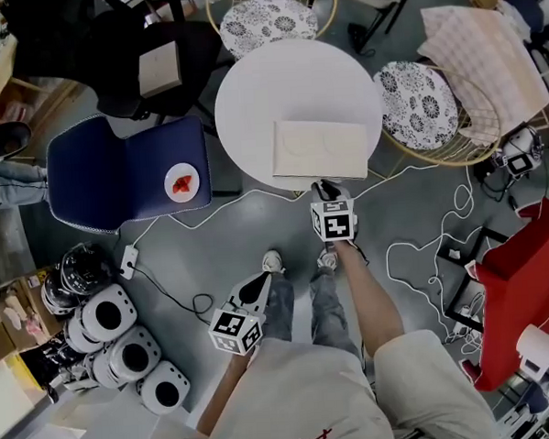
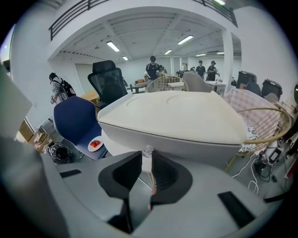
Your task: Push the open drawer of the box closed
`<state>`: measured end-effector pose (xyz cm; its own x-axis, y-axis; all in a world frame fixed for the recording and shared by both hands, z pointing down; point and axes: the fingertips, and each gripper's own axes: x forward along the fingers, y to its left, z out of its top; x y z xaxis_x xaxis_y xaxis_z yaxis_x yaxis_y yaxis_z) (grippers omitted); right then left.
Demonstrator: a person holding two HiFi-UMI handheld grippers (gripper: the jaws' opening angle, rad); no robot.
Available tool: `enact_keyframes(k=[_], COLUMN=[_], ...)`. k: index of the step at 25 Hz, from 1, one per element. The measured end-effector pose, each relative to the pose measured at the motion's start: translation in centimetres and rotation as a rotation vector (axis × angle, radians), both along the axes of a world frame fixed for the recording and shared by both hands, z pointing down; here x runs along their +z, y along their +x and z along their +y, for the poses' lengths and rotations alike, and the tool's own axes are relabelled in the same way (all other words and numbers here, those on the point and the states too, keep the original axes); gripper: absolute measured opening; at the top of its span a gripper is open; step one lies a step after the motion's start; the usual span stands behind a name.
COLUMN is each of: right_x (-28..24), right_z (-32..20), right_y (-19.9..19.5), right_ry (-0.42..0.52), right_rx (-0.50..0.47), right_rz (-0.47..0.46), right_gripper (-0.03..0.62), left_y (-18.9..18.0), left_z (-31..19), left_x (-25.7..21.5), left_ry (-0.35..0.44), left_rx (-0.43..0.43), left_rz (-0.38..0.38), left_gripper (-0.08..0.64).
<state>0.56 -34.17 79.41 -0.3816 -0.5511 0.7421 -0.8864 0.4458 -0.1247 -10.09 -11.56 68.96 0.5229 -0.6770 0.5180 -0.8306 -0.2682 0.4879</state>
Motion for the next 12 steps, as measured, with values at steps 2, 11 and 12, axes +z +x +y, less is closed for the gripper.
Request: enact_keyframes(k=[2,11,12], right_x=[0.07,0.09,0.10], right_z=[-0.10,-0.51,-0.42], right_y=[-0.02,-0.14,-0.18], right_ry=[0.000,0.002,-0.005], right_rx=[0.004,0.004,0.007], right_rz=[0.001,0.003,0.000], right_gripper=[0.074,0.074,0.075], left_y=[-0.27,-0.40,-0.41], left_z=[0.11,-0.34,-0.36], left_x=[0.07,-0.13,-0.23], left_ry=[-0.003,0.005,0.008], left_rx=[-0.003,0.008,0.009], left_rz=[-0.002,-0.008,-0.008], left_gripper=[0.012,0.012,0.012])
